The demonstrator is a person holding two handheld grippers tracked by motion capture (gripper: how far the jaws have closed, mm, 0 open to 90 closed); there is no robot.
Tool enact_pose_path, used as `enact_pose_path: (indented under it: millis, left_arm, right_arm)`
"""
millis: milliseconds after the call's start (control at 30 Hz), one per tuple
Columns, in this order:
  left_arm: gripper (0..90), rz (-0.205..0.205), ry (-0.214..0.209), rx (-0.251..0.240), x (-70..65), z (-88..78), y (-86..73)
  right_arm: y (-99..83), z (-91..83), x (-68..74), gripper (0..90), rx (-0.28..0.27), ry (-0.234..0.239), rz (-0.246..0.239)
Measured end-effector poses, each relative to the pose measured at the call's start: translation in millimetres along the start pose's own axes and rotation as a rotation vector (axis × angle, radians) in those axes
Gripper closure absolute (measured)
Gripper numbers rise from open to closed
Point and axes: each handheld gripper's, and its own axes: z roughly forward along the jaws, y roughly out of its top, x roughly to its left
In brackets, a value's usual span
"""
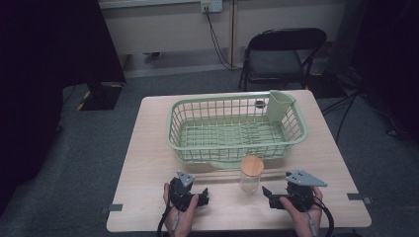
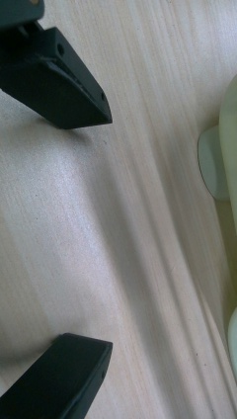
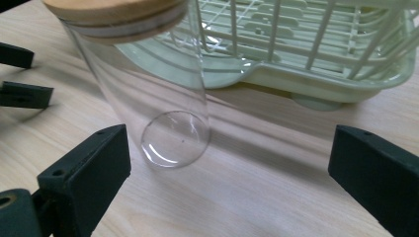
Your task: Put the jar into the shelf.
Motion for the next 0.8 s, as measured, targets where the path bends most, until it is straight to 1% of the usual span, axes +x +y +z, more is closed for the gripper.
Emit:
enact_pose_path:
  millis: [467,533,667,800]
  left_arm:
    - [0.4,0.0,0.0,0.0,0.0,0.0,0.0]
    - [0.4,0.0,0.0,0.0,0.0,0.0,0.0]
    - [0.4,0.0,0.0,0.0,0.0,0.0,0.0]
    - [0.4,0.0,0.0,0.0,0.0,0.0,0.0]
  right_arm:
    - [14.8,-3.2,7.6,1.5,-0.04,0.049,-0.03]
    - [18.1,-2.8,9.5,1.4,-0.047,0.064,-0.035]
    - [24.3,-1.6,13.3,1.4,-0.056,0.085,-0.049]
    - [31.4,0.0,17.6,1.2,-0.065,0.095,-0.069]
